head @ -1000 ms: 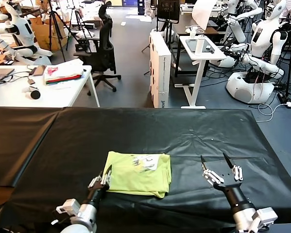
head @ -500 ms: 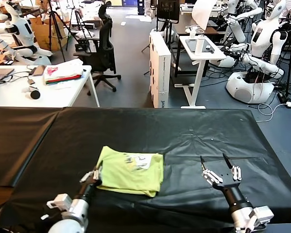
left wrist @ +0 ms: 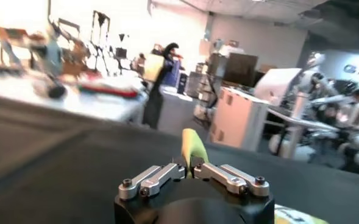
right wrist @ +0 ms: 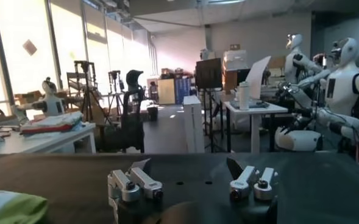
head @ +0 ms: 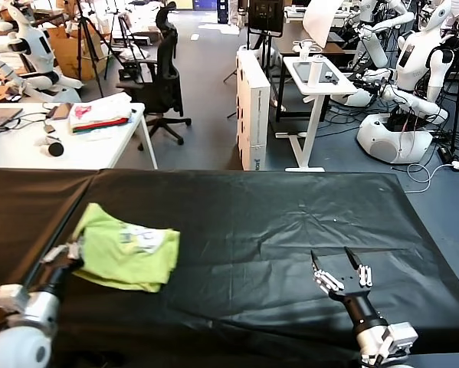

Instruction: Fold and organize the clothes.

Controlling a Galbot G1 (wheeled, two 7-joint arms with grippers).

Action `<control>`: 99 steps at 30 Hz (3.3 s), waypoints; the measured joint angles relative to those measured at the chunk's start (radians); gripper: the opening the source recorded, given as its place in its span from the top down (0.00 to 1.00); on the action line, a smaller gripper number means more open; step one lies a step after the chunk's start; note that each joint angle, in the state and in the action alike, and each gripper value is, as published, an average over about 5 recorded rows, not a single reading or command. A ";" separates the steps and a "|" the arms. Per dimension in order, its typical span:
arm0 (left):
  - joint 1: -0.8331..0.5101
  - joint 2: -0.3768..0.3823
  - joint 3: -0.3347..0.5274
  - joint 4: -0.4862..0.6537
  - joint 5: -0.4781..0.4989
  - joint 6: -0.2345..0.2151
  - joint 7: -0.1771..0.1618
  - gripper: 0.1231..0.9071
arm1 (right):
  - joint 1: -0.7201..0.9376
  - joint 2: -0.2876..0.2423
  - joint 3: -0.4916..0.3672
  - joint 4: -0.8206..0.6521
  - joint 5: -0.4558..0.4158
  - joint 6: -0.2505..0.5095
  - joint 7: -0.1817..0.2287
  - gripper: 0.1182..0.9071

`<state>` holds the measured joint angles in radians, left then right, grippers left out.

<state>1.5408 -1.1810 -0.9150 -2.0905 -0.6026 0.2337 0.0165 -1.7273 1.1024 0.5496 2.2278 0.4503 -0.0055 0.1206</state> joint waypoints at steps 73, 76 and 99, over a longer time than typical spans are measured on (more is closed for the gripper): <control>-0.105 0.043 0.471 0.049 0.560 -0.267 0.138 0.00 | 0.440 -0.023 -0.385 -0.207 0.366 -0.432 0.117 0.53; -0.102 0.051 0.450 0.053 0.548 -0.271 0.137 0.00 | 0.435 -0.028 -0.372 -0.210 0.369 -0.425 0.113 0.77; -0.066 0.084 0.343 0.111 0.396 -0.254 0.090 0.00 | 0.370 -0.117 -0.195 -0.217 0.311 -0.337 0.011 0.85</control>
<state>1.4753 -1.0971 -0.5718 -1.9797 -0.2068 -0.0200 0.1062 -1.3572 0.9849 0.3550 2.0112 0.7610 -0.3421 0.1314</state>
